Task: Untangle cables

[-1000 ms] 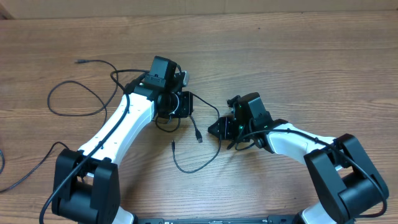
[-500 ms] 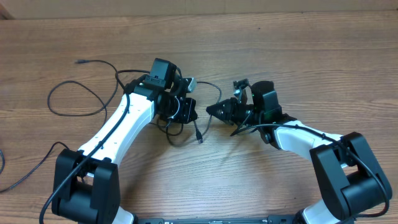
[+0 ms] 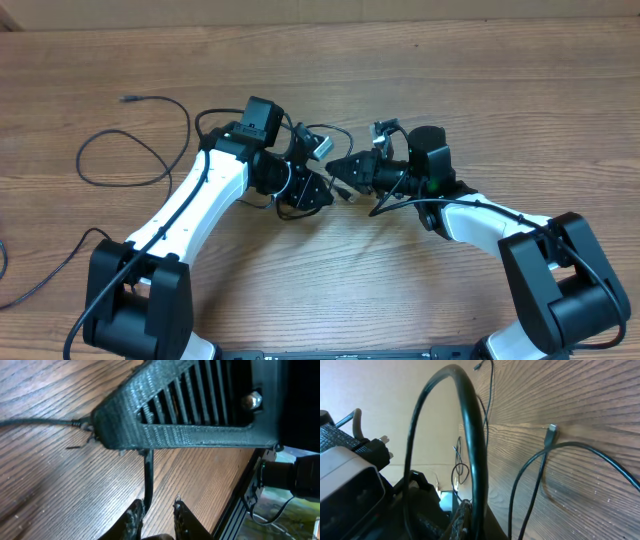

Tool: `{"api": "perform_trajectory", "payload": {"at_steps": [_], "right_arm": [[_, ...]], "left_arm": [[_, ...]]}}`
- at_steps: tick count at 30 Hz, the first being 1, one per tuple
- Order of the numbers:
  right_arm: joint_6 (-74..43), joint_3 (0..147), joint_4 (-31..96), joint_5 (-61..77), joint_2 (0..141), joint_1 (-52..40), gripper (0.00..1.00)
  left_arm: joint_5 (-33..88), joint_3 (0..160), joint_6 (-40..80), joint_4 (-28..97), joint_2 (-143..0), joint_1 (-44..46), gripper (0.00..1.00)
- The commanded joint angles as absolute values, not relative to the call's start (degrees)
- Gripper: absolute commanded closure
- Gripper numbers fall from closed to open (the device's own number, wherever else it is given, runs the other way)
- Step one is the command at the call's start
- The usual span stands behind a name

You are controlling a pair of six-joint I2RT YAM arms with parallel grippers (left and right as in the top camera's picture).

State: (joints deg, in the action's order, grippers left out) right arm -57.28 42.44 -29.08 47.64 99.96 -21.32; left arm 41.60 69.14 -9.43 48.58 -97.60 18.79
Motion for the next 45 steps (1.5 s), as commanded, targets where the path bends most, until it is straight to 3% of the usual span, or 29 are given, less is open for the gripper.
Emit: {"api": "perform_trajectory", "payload": {"at_steps": [1,8,14,17,21,24,26,29,31,35,45], "right_arm": [[-59.02,42.89,-32.18,50.35,100.29,-21.12,0.97],[-61.49,42.89,-36.18,53.71,100.29,-21.12,0.96],[-61.52,42.89,-36.18,54.22,100.29,-21.19,0.96],[-61.52,42.89,-36.18,54.19,100.29,-21.19,0.96],[-61.52,42.89,-36.18,54.24,100.29,-21.19,0.96],[-61.49,42.89,-36.18,54.24,100.29,-21.19,0.85],[-61.43,42.89,-36.18,54.33,100.29,-21.06,0.66],[-61.08,42.89,-35.70,54.30,100.29,-19.99,0.28],[-61.08,42.87,-34.54,54.33,100.29,-18.50,0.17],[-60.86,42.87,-29.80,54.39,100.29,-14.87,0.11],[-47.46,42.87,-15.46,56.66,100.29,-8.60,0.11]], "left_arm": [[43.24,69.69,-14.41,48.60,-96.44,19.22,0.74],[33.21,69.69,-9.58,45.45,-96.47,19.20,0.83],[34.39,69.69,-6.09,43.35,-96.47,19.35,0.80],[34.81,69.69,-6.11,43.33,-96.47,19.97,0.96],[35.03,69.67,-6.17,43.31,-96.49,21.15,0.96],[35.03,69.67,-6.17,43.22,-96.49,21.91,0.96],[35.66,69.69,-5.93,43.24,-96.49,21.87,0.96],[37.56,69.84,-4.86,43.24,-96.47,20.80,0.96],[40.36,70.41,-4.86,43.27,-96.31,19.35,0.96],[41.47,72.31,-4.86,43.27,-95.20,16.05,0.96],[35.38,84.88,-2.17,42.46,-92.33,4.99,0.96]]}}
